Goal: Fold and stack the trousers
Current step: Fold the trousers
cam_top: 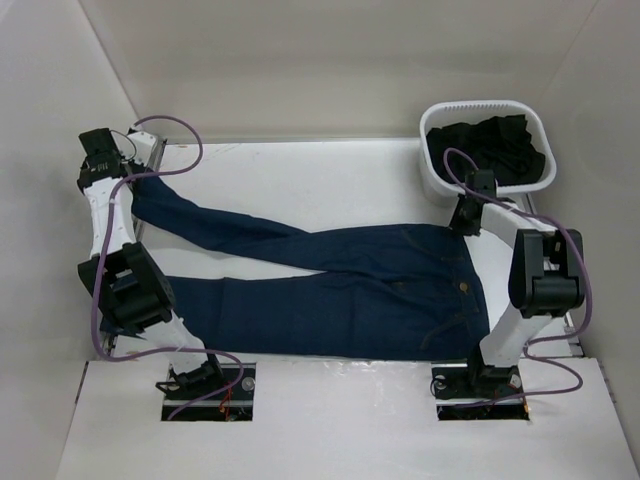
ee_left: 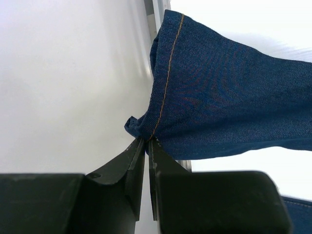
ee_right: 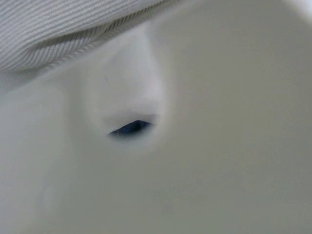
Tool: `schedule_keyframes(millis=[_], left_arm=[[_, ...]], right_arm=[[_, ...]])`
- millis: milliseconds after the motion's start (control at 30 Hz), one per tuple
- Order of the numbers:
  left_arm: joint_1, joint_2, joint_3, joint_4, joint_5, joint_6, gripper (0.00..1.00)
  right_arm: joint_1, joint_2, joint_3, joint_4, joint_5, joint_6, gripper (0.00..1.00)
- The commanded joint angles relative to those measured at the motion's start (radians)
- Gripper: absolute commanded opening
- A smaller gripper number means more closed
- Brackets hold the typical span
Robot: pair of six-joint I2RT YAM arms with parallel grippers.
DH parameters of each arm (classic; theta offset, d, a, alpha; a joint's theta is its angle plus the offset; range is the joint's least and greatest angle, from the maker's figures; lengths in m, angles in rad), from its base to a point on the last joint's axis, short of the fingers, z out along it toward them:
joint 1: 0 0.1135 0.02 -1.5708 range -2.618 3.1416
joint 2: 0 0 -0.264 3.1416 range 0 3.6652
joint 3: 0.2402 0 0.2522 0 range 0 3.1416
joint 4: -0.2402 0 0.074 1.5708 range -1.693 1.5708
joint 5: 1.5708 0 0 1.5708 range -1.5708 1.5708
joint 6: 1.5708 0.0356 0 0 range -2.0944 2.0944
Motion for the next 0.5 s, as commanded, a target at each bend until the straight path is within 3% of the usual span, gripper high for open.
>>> schedule_keyframes(millis=[0, 167, 467], left_arm=[[0.010, -0.080, -0.001, 0.060, 0.018, 0.013, 0.07], [0.002, -0.089, -0.007, 0.061, 0.023, 0.013, 0.07], [-0.018, -0.105, -0.007, 0.063, 0.023, 0.007, 0.07]], right_arm=[[-0.033, -0.107, -0.064, -0.122, -0.022, 0.145, 0.00], [-0.005, -0.230, -0.035, -0.067, -0.011, 0.064, 0.00], [0.015, -0.255, 0.015, -0.049, -0.026, 0.048, 0.00]])
